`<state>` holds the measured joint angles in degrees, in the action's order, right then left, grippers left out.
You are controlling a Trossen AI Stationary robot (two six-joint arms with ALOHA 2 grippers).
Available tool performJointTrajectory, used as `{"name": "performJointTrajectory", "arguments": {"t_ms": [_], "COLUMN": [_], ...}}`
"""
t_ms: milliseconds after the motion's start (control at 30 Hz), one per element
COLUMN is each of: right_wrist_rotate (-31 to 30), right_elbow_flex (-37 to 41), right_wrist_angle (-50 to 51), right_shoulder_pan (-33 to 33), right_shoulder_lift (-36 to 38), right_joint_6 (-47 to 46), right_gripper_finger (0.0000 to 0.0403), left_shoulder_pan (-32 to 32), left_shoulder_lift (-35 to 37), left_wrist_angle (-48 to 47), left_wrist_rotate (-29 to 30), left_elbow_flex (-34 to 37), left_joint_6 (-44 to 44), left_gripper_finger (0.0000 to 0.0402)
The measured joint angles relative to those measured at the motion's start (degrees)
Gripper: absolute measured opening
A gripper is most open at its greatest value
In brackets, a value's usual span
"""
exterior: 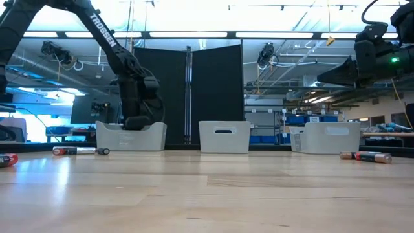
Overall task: Sort batteries
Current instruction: Put the black brown battery into the left bin, then put the black silver battery into the right bin
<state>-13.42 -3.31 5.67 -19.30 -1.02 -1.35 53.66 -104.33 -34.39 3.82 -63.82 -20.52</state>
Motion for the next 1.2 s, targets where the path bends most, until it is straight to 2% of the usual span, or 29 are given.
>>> {"name": "performJointTrajectory", "arguments": {"t_ms": [233,433,533,733,900,1033,1200], "right_wrist_rotate": [0.0,0.0,0.0,0.0,0.0,0.0,0.0], "right_elbow_flex": [0.0,0.0,0.0,0.0,0.0,0.0,0.0], "right_wrist_angle": [0.0,0.0,0.0,0.0,0.0,0.0,0.0], "right_shoulder_pan": [0.0,0.0,0.0,0.0,0.0,0.0,0.0], "right_shoulder_lift": [0.0,0.0,0.0,0.0,0.0,0.0,0.0], "right_joint_6": [0.0,0.0,0.0,0.0,0.0,0.0,0.0], "right_gripper_finger": [0.0032,0.0032,0.0032,0.0032,0.0032,0.0032,0.0032], "left_shoulder_pan": [-0.1,-1.3,-2.5,-7.7,-15.6,-21.6,-27.6], "left_shoulder_lift": [2.6,9.2,14.2,25.5,33.7,37.2,38.1], "left_wrist_angle": [-2.3,-1.2,2.1,15.3,30.1,41.6,51.9], "left_wrist_rotate": [0.5,0.1,-2.4,-9.2,-10.5,-10.6,-12.1], "left_elbow_flex": [-1.2,-0.6,1.6,11.2,21.3,27.9,32.5], "left_joint_6": [1.3,1.5,2.9,6.4,9.7,13.2,15.8], "left_gripper_finger": [0.0106,0.0112,0.0109,0.0096,0.0089,0.0087,0.0087]}}
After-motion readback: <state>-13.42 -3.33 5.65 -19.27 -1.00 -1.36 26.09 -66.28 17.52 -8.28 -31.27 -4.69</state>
